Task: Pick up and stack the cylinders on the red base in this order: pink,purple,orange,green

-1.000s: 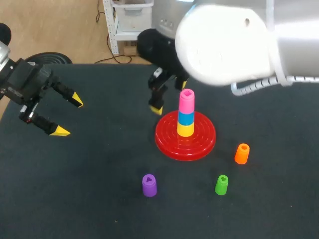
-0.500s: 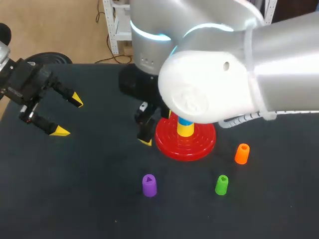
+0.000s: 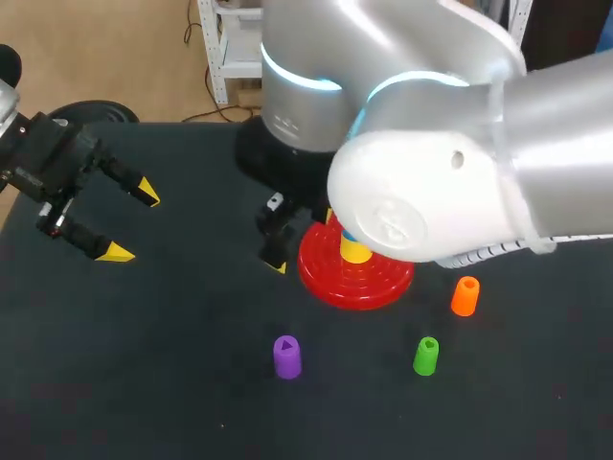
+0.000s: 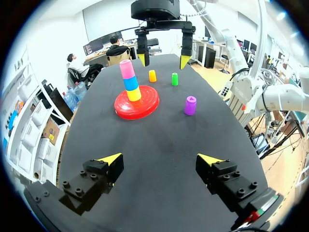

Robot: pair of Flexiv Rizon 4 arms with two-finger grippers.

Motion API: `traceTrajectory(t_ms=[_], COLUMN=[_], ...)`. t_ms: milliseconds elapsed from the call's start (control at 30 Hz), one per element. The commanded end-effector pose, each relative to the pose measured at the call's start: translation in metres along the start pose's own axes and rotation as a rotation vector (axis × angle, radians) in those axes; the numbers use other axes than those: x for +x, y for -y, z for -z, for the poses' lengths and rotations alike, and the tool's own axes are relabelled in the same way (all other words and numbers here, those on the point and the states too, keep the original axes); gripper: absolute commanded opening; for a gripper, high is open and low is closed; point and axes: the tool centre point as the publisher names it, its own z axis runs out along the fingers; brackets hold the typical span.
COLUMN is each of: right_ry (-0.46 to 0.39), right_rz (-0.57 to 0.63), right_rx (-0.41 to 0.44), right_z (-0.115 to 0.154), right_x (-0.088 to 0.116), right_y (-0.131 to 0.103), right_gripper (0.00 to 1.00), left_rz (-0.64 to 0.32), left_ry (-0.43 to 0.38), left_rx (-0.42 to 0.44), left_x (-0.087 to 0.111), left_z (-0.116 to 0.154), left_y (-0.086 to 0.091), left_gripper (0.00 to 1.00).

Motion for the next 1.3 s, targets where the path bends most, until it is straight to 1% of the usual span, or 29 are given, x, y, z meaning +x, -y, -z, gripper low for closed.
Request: traceTrajectory(t_ms=[33,67,233,400,633,767,1033,1300], right_ry=[-0.065,-0.075,-0.120,-0.142,-0.178,-0.188,-0.189,-0.158], right_rz=[-0.001,0.012,0.036,0.066,0.089,0.082,0.074,0.058], right_rx=[-0.041,-0.071,-0.127,-0.175,-0.189,-0.196,-0.217,-0.211], right_z=[-0.013,-0.019,-0.045,-0.062,-0.075,-0.078,-0.082,-0.086], right_x=[-0.007,-0.007,-0.005,0.002,0.012,0.019,0.035,0.043], right_y=[-0.001,-0.002,-0.015,-0.031,-0.046,-0.052,-0.071,-0.078], right_gripper=[1.00,1.00,1.00,1.00,1.00,1.00,1.00,1.00], left_rz=[-0.001,-0.001,-0.001,-0.001,-0.001,-0.001,-0.001,-0.001], left_ry=[0.000,0.000,0.000,0.000,0.000,0.000,0.000,0.000], left_rx=[-0.002,-0.002,-0.002,-0.002,-0.002,-0.002,-0.002,-0.002], left_x=[0.001,0.001,0.001,0.001,0.001,0.001,0.001,0.001], left_z=[0.000,0.000,0.000,0.000,0.000,0.000,0.000,0.000], left_y=[0.000,0.000,0.000,0.000,0.000,0.000,0.000,0.000], left_gripper=[1.00,1.00,1.00,1.00,1.00,1.00,1.00,1.00])
